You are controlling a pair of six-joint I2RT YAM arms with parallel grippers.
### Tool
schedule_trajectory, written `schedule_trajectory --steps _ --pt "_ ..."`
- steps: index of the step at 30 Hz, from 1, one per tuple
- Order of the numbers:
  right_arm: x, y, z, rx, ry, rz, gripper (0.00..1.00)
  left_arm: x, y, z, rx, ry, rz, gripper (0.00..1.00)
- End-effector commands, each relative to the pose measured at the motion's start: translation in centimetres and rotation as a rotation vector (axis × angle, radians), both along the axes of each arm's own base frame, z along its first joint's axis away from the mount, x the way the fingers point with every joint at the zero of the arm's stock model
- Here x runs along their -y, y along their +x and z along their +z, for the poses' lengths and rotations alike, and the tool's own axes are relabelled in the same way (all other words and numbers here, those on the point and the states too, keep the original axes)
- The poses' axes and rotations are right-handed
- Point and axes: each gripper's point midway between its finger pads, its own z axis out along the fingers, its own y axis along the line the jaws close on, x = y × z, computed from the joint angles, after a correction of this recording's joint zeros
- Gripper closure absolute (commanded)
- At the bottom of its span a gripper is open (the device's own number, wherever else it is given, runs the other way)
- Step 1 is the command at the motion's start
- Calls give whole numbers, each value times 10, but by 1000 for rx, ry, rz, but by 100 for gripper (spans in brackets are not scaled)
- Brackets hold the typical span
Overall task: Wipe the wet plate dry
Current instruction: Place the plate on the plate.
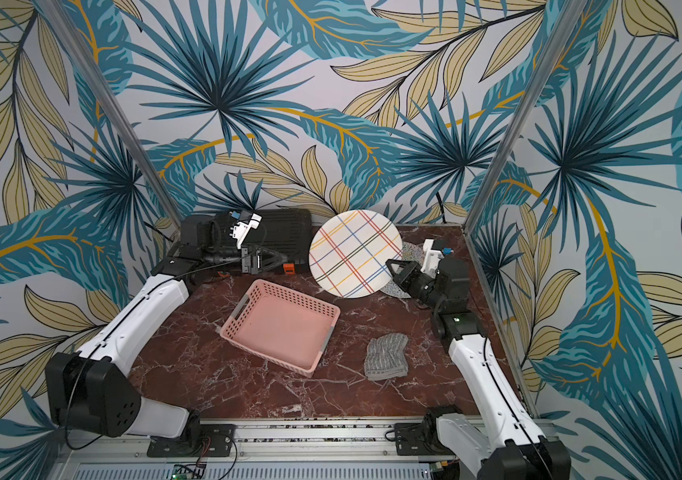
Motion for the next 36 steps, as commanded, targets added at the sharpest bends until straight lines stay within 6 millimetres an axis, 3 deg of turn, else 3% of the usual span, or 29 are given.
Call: schedule_trajectory --steps 1,6,17,22,26,36 --pt "48 15 -27 -99 93 -215 100 -23 13 9 100 102 155 0" --pt "86 37 -67 -162 118 -331 100 -36 22 -5 119 173 247 0" --pt "124 84 -129 -218 135 -396 100 -39 25 -6 120 182 265 0" --pt "130 93 -154 -242 154 -402 100 -38 24 -7 122 178 260 0" --pt "129 101 -162 -243 156 -383 100 -38 23 -7 121 175 256 0" --pt "130 105 -202 -326 154 -381 100 -37 22 -8 122 169 248 0"
